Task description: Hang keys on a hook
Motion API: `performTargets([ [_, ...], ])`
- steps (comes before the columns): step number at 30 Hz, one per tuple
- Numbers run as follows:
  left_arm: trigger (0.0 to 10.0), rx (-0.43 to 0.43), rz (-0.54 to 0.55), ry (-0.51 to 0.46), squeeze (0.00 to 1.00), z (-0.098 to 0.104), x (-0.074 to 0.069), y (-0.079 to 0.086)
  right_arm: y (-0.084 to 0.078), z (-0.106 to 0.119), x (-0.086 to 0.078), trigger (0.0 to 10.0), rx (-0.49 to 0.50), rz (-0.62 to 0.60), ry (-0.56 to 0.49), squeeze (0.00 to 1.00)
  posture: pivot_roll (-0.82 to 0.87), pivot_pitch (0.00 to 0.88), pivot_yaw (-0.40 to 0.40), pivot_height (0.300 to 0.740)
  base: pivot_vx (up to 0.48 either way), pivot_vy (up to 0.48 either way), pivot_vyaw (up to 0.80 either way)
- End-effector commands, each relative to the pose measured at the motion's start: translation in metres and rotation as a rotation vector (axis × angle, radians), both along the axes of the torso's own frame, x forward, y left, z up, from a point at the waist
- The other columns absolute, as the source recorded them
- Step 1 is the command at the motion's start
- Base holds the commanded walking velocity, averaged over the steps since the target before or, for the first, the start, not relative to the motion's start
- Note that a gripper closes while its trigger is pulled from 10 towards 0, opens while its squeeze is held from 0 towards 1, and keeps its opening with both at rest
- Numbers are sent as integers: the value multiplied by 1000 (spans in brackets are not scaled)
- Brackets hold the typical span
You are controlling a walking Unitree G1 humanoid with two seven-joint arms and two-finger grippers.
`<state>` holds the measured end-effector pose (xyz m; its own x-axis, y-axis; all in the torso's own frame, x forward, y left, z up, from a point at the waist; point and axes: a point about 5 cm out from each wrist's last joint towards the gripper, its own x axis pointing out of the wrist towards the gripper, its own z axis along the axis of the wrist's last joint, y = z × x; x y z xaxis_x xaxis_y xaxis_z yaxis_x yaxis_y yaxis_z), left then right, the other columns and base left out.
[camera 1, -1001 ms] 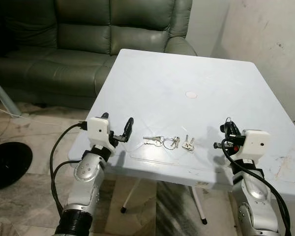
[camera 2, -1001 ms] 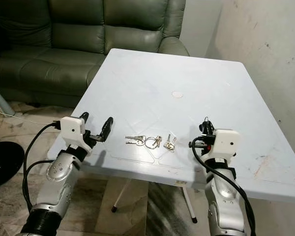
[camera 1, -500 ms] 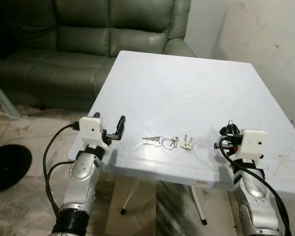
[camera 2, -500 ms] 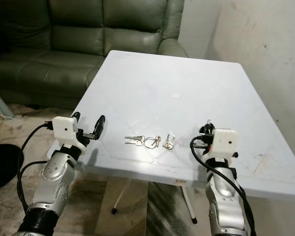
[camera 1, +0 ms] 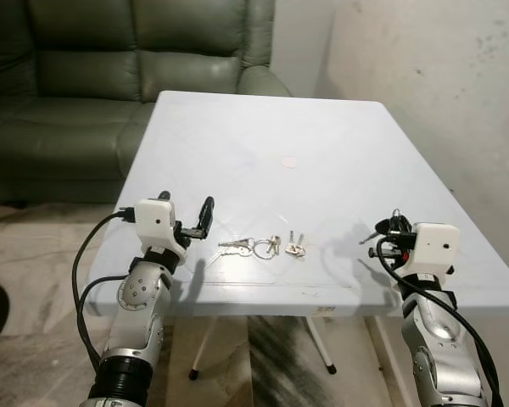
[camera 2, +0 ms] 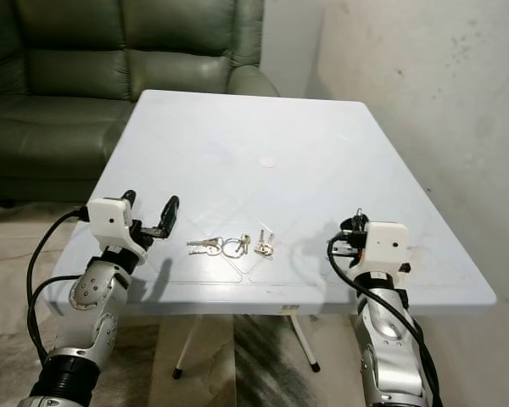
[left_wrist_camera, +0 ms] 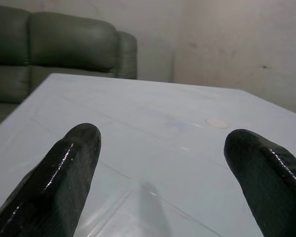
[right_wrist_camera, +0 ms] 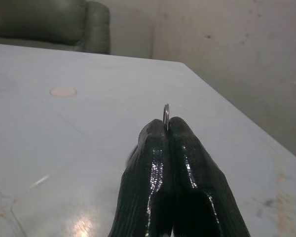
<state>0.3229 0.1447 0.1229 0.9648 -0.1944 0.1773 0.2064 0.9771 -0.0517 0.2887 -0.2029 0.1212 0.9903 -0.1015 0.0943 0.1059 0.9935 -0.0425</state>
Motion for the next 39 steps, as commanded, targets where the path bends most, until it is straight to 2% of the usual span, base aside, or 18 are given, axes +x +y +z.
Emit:
performTargets([
  [1, 10000, 7, 6, -8, 0, 2, 2, 0, -2, 8, 0, 10000, -9, -7, -22, 0, 8, 33, -83, 740, 0, 0, -594],
  [37, 10000, 47, 17, -41, 0, 5, 1, -1, -3, 5, 1, 10000, -13, -12, 6, 0, 4, 48, -88, 740, 0, 0, -610],
  [39, 10000, 43, 10, -43, 0, 6, 1, -2, -3, 5, 1, 10000, -13, -11, 6, 0, 3, 44, -89, 740, 0, -480, -628],
])
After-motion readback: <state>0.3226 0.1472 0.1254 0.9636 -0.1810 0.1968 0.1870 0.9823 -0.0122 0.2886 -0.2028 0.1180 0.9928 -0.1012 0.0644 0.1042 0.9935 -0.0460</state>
